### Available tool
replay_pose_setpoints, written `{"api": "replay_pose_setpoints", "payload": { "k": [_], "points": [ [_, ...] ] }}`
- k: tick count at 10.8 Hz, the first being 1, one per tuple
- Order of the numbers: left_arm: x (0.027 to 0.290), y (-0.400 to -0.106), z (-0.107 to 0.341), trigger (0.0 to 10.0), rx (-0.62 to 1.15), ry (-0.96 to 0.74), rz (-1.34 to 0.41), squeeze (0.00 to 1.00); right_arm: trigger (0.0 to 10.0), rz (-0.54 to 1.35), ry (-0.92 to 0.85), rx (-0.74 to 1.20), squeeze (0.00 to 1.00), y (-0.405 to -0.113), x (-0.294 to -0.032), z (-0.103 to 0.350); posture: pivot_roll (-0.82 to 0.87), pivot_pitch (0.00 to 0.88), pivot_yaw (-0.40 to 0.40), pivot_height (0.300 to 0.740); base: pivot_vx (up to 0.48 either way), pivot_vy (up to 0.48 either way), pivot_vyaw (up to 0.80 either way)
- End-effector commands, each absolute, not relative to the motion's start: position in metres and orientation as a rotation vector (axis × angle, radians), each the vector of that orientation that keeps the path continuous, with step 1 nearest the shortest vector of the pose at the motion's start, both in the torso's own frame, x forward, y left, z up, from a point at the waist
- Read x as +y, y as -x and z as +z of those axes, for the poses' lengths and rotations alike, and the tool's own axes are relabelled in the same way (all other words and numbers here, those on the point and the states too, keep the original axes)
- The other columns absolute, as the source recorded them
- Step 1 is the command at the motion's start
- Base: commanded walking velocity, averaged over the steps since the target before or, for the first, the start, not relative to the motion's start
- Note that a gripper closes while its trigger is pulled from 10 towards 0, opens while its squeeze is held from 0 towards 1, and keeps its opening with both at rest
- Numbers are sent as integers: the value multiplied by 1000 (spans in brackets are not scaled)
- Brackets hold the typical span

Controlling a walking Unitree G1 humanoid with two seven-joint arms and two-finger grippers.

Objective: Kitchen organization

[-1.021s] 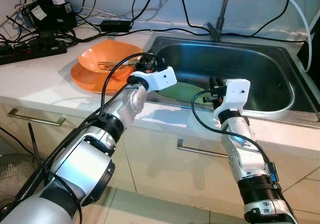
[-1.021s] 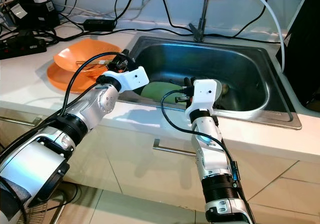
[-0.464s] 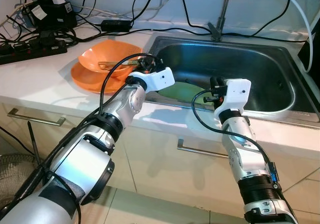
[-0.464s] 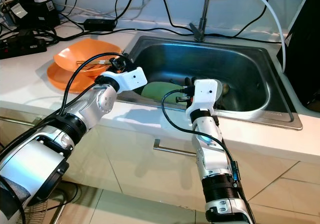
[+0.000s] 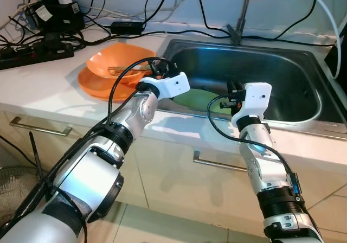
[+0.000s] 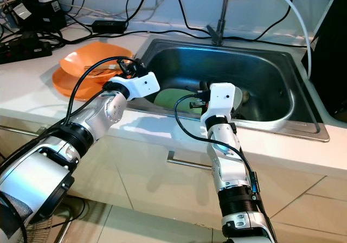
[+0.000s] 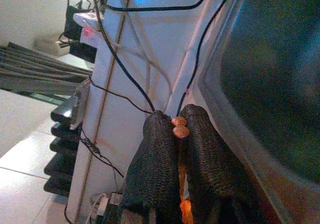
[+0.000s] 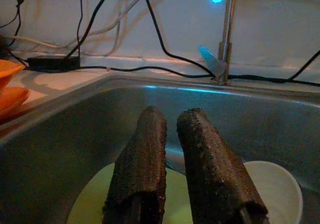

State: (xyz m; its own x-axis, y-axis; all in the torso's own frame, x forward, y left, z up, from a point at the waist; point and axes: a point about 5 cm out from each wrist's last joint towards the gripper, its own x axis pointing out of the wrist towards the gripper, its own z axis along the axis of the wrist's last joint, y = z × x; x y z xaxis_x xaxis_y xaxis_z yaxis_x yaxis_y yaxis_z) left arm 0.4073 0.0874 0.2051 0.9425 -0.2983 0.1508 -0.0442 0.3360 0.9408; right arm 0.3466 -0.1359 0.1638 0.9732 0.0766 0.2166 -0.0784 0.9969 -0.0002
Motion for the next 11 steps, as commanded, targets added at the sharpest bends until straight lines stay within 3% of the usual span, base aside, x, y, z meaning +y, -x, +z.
{"api": "replay_pose_setpoints", "payload": {
  "k": [1, 2, 4, 5, 7, 9, 10, 11],
  "points": [
    [84, -406, 213, 0, -378, -1238, -151, 0, 10000, 82, -20, -226, 0, -349, -133, 166, 130, 18, 36, 740, 0, 0, 0],
    [83, -404, 219, 10000, -426, -1270, -121, 0, 10000, 84, -22, -228, 0, -349, -132, 166, 129, 15, 36, 740, 0, 0, 0],
    [84, -398, 228, 10000, -486, -1294, -72, 0, 10000, 83, -24, -230, 0, -349, -132, 167, 131, 7, 36, 740, 0, 0, 0],
    [84, -382, 247, 10000, -613, -1280, -9, 0, 10000, 84, -26, -233, 0, -350, -132, 167, 133, 3, 34, 740, 0, 0, 0],
    [76, -346, 290, 10000, -921, -1046, 40, 0, 10000, 86, -33, -246, 0, -352, -131, 170, 144, 0, 28, 740, 0, 0, 0],
    [68, -323, 308, 10000, -1055, -878, 2, 0, 10000, 80, -39, -258, 0, -353, -131, 172, 152, 0, 23, 740, 0, 0, 0],
    [65, -316, 310, 10000, -1059, -768, -49, 0, 10000, 71, -37, -271, 0, -354, -131, 174, 152, 0, 21, 740, 0, 0, 0],
    [61, -311, 304, 10000, -994, -552, -162, 0, 10000, 55, -26, -308, 0, -354, -132, 180, 148, 0, 21, 740, 0, 0, 0]
  ]
}}
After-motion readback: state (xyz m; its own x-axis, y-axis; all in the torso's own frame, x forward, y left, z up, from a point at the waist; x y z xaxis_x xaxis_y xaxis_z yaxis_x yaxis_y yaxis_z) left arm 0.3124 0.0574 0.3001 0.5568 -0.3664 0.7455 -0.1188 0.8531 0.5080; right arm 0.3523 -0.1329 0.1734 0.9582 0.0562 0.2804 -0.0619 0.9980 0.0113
